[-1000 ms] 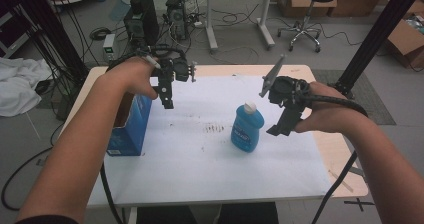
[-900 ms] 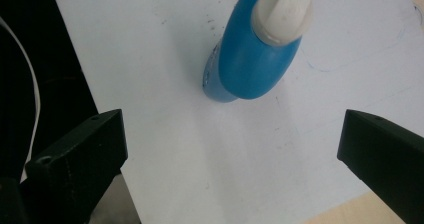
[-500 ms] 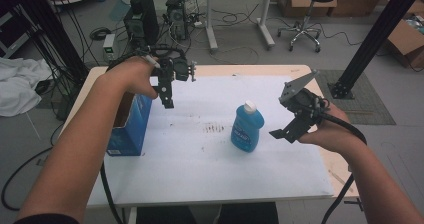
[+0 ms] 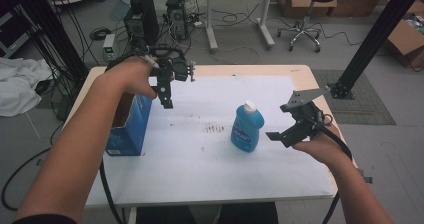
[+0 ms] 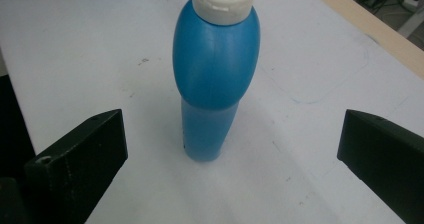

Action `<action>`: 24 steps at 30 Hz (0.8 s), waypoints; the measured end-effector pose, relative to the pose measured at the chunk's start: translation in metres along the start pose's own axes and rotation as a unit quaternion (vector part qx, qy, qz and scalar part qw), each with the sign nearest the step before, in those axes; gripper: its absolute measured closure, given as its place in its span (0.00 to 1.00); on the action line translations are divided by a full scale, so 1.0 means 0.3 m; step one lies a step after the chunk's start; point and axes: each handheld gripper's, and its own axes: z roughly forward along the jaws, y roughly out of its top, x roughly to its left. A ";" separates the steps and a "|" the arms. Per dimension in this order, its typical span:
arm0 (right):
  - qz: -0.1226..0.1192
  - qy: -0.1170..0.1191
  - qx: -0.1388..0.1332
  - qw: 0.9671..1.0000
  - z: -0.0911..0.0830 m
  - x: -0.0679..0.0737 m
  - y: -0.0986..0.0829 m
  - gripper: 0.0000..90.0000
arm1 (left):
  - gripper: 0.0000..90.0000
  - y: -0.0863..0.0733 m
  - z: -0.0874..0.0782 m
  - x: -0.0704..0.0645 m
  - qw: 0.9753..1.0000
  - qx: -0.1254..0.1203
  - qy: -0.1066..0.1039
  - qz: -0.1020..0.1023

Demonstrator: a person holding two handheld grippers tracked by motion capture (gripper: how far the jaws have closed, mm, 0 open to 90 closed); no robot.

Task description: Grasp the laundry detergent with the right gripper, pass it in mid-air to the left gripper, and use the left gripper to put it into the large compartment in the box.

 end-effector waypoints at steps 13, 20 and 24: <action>0.048 0.002 -0.075 0.996 0.102 -0.001 -0.141 0.00 | 0.00 -0.010 -0.007 -0.011 1.000 -0.004 0.002 0.001; 0.057 0.001 -0.092 0.994 0.165 0.013 -0.190 0.00 | 0.00 -0.003 -0.008 -0.017 1.000 -0.006 0.001 0.001; 0.055 0.000 -0.106 0.993 0.201 0.025 -0.196 0.00 | 0.00 0.002 -0.008 -0.020 1.000 -0.008 0.003 0.005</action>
